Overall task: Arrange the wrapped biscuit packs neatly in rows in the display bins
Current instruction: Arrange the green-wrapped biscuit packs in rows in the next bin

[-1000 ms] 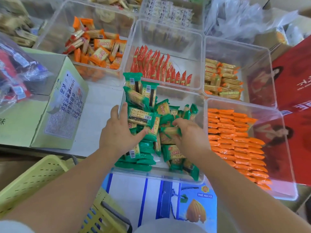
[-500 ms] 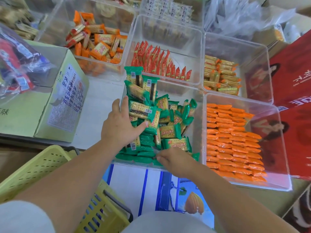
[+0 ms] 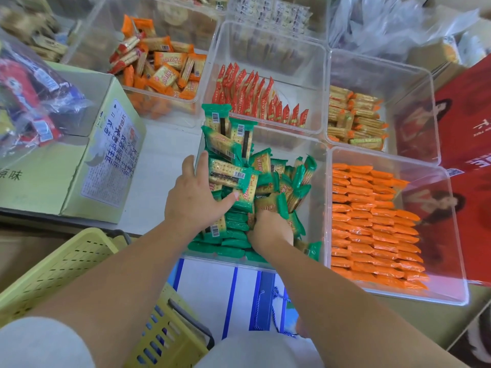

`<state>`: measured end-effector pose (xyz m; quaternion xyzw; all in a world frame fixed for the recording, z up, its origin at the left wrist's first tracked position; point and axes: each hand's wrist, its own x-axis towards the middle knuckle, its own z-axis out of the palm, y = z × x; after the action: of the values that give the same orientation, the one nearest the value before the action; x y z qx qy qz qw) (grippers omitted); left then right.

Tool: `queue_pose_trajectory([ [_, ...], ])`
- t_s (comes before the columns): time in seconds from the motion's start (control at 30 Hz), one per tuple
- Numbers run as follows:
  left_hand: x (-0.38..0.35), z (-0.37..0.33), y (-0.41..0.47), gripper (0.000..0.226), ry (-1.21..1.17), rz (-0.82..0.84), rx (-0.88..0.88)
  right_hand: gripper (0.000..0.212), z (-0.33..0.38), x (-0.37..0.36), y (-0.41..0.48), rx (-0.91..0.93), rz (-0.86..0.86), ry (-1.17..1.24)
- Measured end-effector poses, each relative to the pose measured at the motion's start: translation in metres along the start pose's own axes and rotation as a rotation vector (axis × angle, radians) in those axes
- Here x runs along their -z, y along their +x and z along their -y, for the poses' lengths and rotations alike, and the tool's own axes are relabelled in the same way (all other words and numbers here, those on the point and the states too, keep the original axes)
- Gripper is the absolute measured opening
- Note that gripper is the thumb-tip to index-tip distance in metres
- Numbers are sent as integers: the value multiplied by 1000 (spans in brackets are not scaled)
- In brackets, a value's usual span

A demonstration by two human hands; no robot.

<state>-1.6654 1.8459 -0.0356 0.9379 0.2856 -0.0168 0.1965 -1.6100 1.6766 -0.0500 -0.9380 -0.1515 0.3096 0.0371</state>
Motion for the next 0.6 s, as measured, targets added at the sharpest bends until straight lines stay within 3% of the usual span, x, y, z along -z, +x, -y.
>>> queue_pose_trajectory([
  [0.13, -1, 0, 0, 111, 3, -4, -2, 23, -15, 9, -6, 25, -64, 126],
  [0.3, -1, 1, 0, 110, 5, -9, -8, 14, -45, 27, -33, 155, -90, 244],
  [0.47, 1, 0, -1, 108, 11, -13, -13, 17, -70, 38, -58, 259, -122, 177],
  [0.6, 3, -1, -1, 108, 5, -1, -17, 35, -73, 42, -61, 349, -86, 55],
])
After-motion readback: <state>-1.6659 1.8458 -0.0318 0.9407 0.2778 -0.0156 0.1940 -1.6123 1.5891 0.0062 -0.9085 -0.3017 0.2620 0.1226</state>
